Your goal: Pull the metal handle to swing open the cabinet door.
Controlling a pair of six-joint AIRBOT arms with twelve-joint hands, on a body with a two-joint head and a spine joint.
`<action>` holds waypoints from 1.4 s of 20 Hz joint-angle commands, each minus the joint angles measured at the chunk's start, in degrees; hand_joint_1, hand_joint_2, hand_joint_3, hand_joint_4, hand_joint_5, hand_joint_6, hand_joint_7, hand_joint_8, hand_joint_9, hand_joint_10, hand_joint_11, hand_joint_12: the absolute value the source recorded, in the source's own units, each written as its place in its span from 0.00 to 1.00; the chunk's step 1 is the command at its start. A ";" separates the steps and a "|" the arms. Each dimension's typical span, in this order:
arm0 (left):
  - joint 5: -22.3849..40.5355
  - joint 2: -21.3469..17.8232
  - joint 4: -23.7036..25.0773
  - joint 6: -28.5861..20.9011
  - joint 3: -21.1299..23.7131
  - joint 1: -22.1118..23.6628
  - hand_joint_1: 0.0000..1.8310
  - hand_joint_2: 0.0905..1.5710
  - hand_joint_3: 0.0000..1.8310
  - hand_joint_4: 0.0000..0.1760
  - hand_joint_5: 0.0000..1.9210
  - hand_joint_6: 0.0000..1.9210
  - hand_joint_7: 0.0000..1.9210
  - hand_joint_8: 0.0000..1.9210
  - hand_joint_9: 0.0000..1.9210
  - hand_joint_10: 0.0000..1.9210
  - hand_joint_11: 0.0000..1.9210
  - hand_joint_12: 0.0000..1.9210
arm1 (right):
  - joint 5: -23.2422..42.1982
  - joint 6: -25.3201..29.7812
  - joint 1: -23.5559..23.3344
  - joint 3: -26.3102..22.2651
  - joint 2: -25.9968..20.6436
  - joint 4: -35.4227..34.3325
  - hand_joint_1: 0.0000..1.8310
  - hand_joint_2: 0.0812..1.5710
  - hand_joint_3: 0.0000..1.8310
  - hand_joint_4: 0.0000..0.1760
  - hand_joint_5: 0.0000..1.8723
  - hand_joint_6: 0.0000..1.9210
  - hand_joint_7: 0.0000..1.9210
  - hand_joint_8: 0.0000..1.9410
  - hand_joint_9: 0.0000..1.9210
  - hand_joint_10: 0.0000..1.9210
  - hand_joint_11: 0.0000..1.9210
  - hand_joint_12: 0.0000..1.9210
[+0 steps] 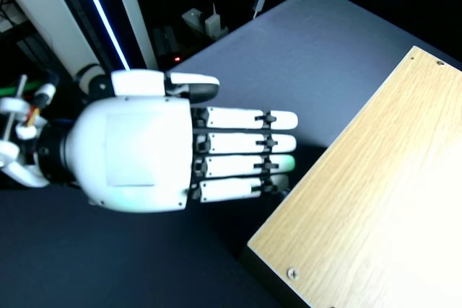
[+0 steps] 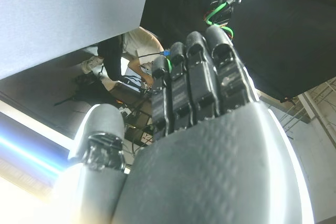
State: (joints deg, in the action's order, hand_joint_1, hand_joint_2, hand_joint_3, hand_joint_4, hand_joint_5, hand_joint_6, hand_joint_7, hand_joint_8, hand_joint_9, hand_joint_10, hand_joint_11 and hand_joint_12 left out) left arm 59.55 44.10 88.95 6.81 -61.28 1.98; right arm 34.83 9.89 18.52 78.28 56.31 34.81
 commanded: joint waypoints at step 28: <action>1.10 -0.43 -5.66 0.28 0.15 0.58 0.00 1.00 0.01 0.00 0.13 0.00 0.14 0.00 0.13 0.00 0.00 0.32 | -8.15 0.89 -0.45 -2.39 -4.63 -10.38 0.00 0.96 0.00 0.00 0.08 0.00 0.09 0.00 0.08 0.00 0.00 0.26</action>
State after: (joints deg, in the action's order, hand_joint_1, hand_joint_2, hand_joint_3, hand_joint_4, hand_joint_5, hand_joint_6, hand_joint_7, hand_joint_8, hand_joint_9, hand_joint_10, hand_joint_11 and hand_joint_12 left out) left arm 59.53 44.10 88.95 6.81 -61.28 1.98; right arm 23.75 10.74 18.76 75.20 52.77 27.64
